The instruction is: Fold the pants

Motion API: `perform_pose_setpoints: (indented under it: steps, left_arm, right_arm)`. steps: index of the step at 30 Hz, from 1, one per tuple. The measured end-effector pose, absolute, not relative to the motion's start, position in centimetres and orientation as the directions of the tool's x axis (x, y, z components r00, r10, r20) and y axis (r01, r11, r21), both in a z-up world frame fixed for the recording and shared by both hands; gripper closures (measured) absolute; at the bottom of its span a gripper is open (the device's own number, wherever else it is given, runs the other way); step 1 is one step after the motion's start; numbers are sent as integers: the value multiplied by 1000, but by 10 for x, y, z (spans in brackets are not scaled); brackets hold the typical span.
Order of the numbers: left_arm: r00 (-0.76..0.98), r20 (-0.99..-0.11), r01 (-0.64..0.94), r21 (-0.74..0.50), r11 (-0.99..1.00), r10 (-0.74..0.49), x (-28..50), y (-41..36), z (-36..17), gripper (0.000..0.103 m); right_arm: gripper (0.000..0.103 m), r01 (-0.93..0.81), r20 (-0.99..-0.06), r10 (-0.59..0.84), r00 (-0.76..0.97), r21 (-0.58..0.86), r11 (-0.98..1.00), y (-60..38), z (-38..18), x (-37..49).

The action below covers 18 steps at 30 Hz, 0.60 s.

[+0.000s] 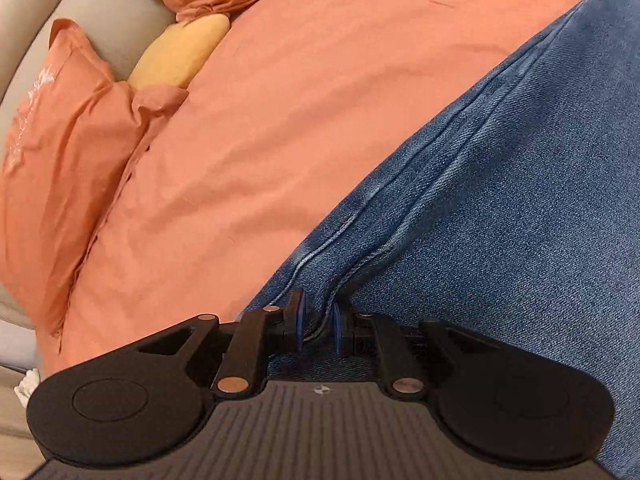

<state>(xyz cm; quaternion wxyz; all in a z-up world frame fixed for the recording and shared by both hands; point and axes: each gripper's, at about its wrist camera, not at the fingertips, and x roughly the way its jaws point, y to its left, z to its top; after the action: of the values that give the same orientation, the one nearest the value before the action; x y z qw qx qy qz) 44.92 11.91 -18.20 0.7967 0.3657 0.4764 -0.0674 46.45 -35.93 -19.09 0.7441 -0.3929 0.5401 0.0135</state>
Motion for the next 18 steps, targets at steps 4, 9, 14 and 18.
perform_pose_setpoints:
  steps: [4, 9, 14, 18]
  left_arm:
    - [586, -782, 456, 533, 713, 210, 440, 120, -154, 87]
    - [576, -785, 482, 551, 681, 227, 458, 107, -140, 87]
    - [569, -773, 482, 591, 647, 282, 470, 96, -177, 87]
    - [575, -763, 453, 597, 662, 295, 472, 101, -186, 74]
  right_arm:
    - [103, -464, -814, -409, 413, -574, 674, -362, -187, 458]
    - [103, -444, -812, -431, 393, -578, 684, -361, -175, 458]
    - [103, -449, -797, -455, 397, -601, 661, -355, -177, 453]
    - [103, -451, -788, -472, 396, -614, 647, -353, -184, 459]
